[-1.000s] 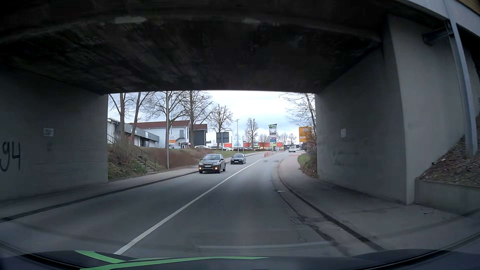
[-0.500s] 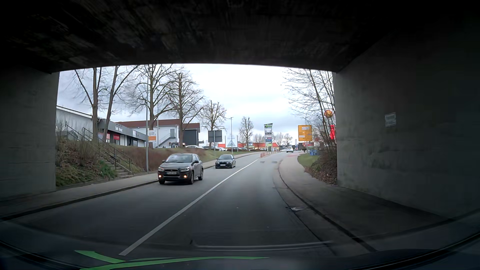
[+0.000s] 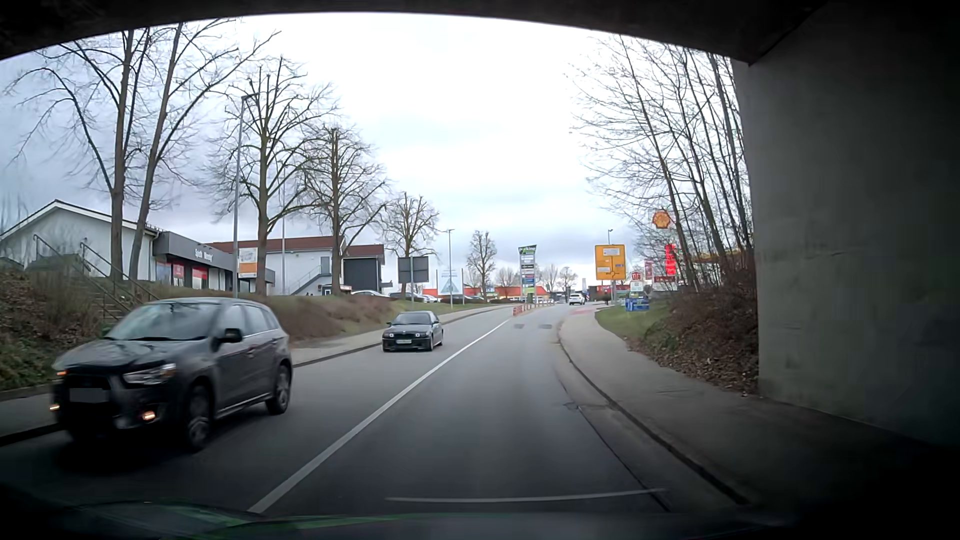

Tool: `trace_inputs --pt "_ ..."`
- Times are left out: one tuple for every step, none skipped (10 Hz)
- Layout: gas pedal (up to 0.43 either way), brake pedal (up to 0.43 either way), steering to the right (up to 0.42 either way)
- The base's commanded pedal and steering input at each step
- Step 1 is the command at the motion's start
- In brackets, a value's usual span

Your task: Follow the waypoints while adhering to traffic rules and regulations

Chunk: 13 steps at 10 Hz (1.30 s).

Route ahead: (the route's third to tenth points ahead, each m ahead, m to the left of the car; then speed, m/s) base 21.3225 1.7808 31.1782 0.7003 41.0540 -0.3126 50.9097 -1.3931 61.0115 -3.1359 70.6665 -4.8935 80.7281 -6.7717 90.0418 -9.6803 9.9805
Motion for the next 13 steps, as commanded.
trace_inputs --pt "0.087 0.000 0.016" --pt "0.087 0.000 0.016" --pt "0.087 0.000 0.016" --pt "0.087 0.000 0.016" --pt "0.087 0.000 0.016" --pt "0.087 0.000 0.016" --pt "0.087 0.000 0.016" --pt "0.087 0.000 0.016" --pt "0.087 0.000 0.016" --pt "0.098 0.000 0.016" --pt "0.098 0.000 0.016" --pt "0.098 0.000 0.016" --pt "0.098 0.000 0.016"
